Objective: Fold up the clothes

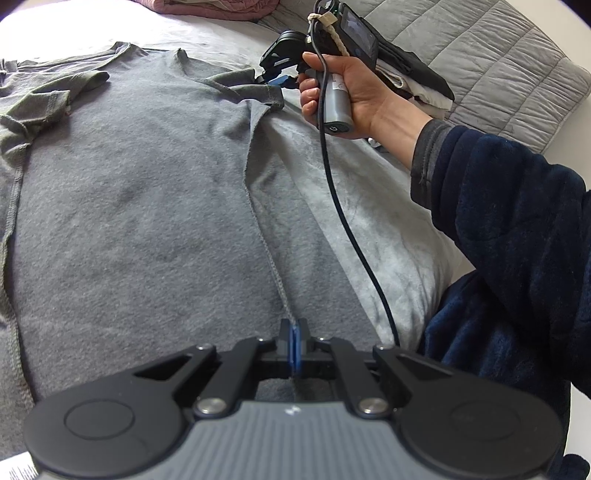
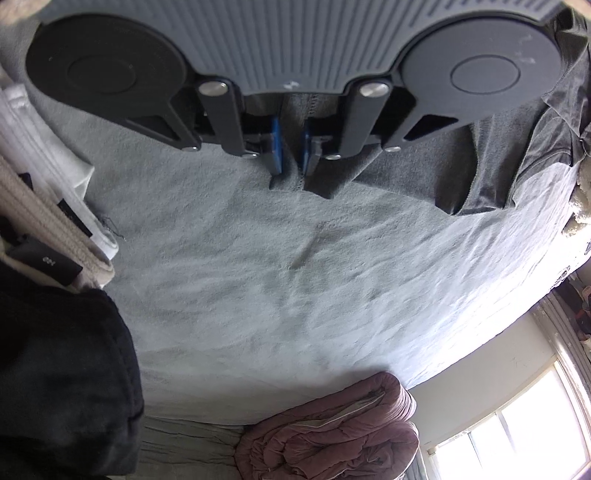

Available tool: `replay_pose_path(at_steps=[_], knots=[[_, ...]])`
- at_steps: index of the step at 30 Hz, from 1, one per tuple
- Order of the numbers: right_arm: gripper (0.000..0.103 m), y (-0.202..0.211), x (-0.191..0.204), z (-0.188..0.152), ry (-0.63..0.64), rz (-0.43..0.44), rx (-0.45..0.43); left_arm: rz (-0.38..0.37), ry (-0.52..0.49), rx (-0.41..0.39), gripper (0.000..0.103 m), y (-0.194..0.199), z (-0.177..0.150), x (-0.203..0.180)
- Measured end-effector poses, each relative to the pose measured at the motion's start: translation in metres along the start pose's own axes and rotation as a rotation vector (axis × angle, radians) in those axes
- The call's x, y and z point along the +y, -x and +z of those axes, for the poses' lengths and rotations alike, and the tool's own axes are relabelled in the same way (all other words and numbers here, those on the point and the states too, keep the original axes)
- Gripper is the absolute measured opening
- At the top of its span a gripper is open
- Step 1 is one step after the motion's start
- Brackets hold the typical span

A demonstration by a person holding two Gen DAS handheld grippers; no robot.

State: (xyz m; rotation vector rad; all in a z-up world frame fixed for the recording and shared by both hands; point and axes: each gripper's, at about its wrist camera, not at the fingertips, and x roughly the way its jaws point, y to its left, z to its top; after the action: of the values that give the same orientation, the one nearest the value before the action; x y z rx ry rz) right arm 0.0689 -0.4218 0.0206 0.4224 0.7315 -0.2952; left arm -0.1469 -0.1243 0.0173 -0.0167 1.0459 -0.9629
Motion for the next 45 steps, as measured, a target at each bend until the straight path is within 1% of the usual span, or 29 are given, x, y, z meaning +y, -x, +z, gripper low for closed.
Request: replay_pose_path(at_steps=[6,10,13,15,20,23,26,30,35,45], knots=[[0.007,0.021,0.018,0.008,0.062,-0.008,-0.079,-0.013,0.0,-0.014,0.001,0.007,0.0,-0.001],[0.007,0.036,0.033,0.012,0.104,0.014,-0.109,-0.035,-0.016,-0.045,0.001,0.017,-0.002,-0.006],[0.007,0.046,0.043,0.014,0.147,0.017,-0.131,-0.048,-0.029,-0.064,0.001,0.021,-0.004,-0.009],[0.007,0.051,0.047,0.016,0.169,0.004,-0.145,-0.052,-0.037,-0.07,0.001,0.023,-0.005,-0.01],[0.007,0.058,0.045,0.022,0.162,0.0,-0.177,-0.053,-0.047,-0.076,0.001,0.026,-0.01,-0.012],[0.007,0.057,0.045,0.021,0.179,-0.018,-0.169,-0.045,-0.051,-0.076,0.001,0.026,-0.012,-0.012],[0.007,0.039,0.039,0.014,0.164,-0.09,-0.101,-0.04,-0.044,-0.071,0.001,0.024,-0.012,-0.009],[0.007,0.047,0.041,0.017,0.167,-0.067,-0.142,-0.043,-0.049,-0.076,0.001,0.027,-0.013,-0.01],[0.007,0.067,0.067,0.018,0.237,-0.038,-0.198,-0.04,-0.038,-0.083,0.001,0.033,-0.013,-0.006],[0.007,0.069,0.139,-0.003,0.425,-0.047,-0.194,-0.011,-0.009,-0.102,0.001,0.055,-0.024,0.005]])
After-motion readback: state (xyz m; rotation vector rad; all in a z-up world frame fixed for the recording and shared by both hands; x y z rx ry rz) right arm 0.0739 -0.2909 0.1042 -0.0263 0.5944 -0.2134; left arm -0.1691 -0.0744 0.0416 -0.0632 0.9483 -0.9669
